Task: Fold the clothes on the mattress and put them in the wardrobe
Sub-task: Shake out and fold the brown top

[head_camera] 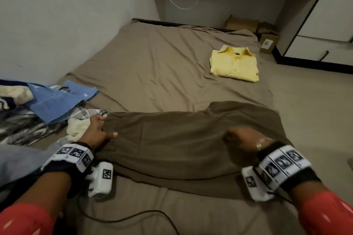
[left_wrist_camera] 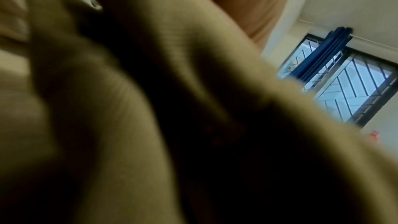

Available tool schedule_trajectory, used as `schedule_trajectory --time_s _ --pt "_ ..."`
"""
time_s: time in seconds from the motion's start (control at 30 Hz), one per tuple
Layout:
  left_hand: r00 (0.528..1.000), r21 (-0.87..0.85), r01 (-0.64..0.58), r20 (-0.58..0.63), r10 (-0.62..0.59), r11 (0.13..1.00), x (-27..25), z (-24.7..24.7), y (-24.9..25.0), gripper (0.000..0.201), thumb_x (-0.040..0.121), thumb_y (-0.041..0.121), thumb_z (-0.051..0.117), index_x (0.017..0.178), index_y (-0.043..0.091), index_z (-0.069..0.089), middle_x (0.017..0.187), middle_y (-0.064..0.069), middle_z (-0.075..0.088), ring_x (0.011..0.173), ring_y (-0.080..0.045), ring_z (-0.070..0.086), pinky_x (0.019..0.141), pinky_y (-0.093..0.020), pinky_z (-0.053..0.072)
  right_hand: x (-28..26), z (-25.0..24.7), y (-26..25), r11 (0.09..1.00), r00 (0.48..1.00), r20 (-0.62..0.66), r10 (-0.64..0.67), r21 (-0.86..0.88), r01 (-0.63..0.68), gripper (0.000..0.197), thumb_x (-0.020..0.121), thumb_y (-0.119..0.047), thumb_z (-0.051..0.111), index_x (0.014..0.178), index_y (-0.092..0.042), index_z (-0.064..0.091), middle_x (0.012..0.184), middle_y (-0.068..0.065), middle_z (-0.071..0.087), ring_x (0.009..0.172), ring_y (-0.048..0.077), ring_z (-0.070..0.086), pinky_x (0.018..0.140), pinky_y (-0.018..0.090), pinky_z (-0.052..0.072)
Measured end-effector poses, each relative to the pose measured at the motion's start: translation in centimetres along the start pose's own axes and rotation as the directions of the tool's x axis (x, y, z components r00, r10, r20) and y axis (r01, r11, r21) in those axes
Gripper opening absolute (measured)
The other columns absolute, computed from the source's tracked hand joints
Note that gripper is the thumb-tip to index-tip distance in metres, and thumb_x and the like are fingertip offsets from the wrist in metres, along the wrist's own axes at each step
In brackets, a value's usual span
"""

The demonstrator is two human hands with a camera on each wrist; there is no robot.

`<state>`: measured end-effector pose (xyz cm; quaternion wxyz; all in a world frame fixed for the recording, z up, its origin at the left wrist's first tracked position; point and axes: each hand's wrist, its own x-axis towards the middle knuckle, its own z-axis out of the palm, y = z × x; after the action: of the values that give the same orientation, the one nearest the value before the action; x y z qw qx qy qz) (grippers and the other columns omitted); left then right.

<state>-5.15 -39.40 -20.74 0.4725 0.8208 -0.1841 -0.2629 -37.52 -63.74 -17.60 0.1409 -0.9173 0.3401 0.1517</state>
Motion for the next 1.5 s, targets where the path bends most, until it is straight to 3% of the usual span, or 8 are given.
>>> schedule_trajectory --time_s 0.13,0.33,0.43,0.57,0.83,1.0,1.27,1.5 --pt "0.999 0.007 -0.045 -0.003 0.045 0.999 0.6 -0.9 1.0 0.055 0.079 -0.012 0.063 0.116 0.011 0.029 0.110 -0.016 0.045 0.099 -0.024 0.046 0.087 -0.039 0.040 -7.1 3.6 5.9 0.945 0.968 -0.073 0.240 -0.209 -0.250 0.049 0.082 -0.038 0.054 0.126 -0.026 0.040 0.129 0.005 0.038 0.117 0.029 0.043 0.093 0.038 0.042" --pt "1.000 0.024 -0.012 -0.013 0.012 1.000 0.7 -1.0 0.4 0.060 0.078 -0.016 0.062 0.126 0.003 0.031 0.125 -0.027 0.048 0.108 -0.032 0.050 0.093 -0.042 0.039 -8.7 2.4 5.9 0.934 0.972 -0.194 0.130 -0.304 -0.186 0.025 0.082 -0.028 0.059 0.105 -0.017 0.056 0.101 0.006 0.060 0.096 0.026 0.058 0.073 0.033 0.048" --pt "1.000 0.072 0.003 -0.008 -0.002 0.997 1.4 -2.7 0.7 0.064 0.077 -0.014 0.065 0.130 -0.003 0.032 0.124 -0.026 0.050 0.115 -0.037 0.049 0.095 -0.044 0.040 -11.5 3.3 5.7 0.923 0.986 -0.168 0.023 -0.374 -0.085 0.038 0.042 -0.021 0.085 0.072 -0.019 0.061 0.057 0.004 0.059 0.050 0.020 0.059 0.037 0.024 0.037" --pt "1.000 0.138 0.012 0.024 -0.015 0.990 2.1 -4.4 0.8 0.063 0.074 -0.009 0.070 0.128 -0.006 0.038 0.120 -0.023 0.055 0.103 -0.032 0.055 0.093 -0.047 0.044 -13.3 5.5 4.7 0.971 0.989 0.135 0.064 -0.238 -0.030 0.030 0.084 -0.023 0.052 0.114 -0.019 0.049 0.112 0.004 0.058 0.105 0.024 0.054 0.077 0.026 0.040" --pt "0.998 0.139 -0.033 0.058 0.025 0.990 -0.7 -1.7 -0.9 0.092 0.075 -0.007 0.070 0.145 0.007 0.013 0.141 -0.023 0.037 0.127 -0.037 0.041 0.105 -0.046 0.035 -3.2 3.5 -10.5 0.986 0.987 0.016 -0.160 -0.049 0.160 0.065 0.094 -0.040 0.046 0.145 -0.010 0.021 0.155 0.013 0.010 0.142 0.029 0.012 0.114 0.037 0.014" --pt "0.998 0.195 0.047 0.033 -0.055 0.980 -1.8 -1.4 -1.1 0.089 0.071 -0.012 0.071 0.140 0.002 0.016 0.141 -0.025 0.036 0.127 -0.039 0.039 0.100 -0.043 0.035 -0.4 7.1 -13.6 0.968 0.963 0.187 -0.193 -0.125 0.218 0.078 0.091 -0.060 0.029 0.149 -0.020 -0.005 0.156 0.000 -0.015 0.144 0.017 -0.010 0.114 0.046 -0.001" --pt "0.992 0.346 0.127 -0.062 -0.113 0.930 0.2 -1.2 -2.3 0.049 0.073 0.000 0.075 0.107 -0.004 0.041 0.116 -0.028 0.055 0.102 -0.038 0.057 0.083 -0.039 0.046 -5.1 5.7 4.1 0.917 0.910 0.114 0.399 -0.064 -0.394 0.074 0.092 -0.061 0.026 0.147 -0.028 -0.010 0.156 -0.003 -0.017 0.144 0.021 -0.010 0.115 0.049 0.005" --pt "0.990 0.518 -0.030 -0.101 0.096 0.855 2.9 -6.2 -0.9 0.050 0.069 0.001 0.077 0.114 -0.008 0.058 0.116 -0.029 0.060 0.106 -0.043 0.057 0.092 -0.050 0.045 -4.0 6.5 -3.2 0.973 0.967 0.105 0.232 -0.029 -0.231 0.083 0.081 -0.076 0.024 0.147 -0.035 -0.006 0.155 0.002 -0.017 0.144 0.027 -0.011 0.114 0.053 0.002"
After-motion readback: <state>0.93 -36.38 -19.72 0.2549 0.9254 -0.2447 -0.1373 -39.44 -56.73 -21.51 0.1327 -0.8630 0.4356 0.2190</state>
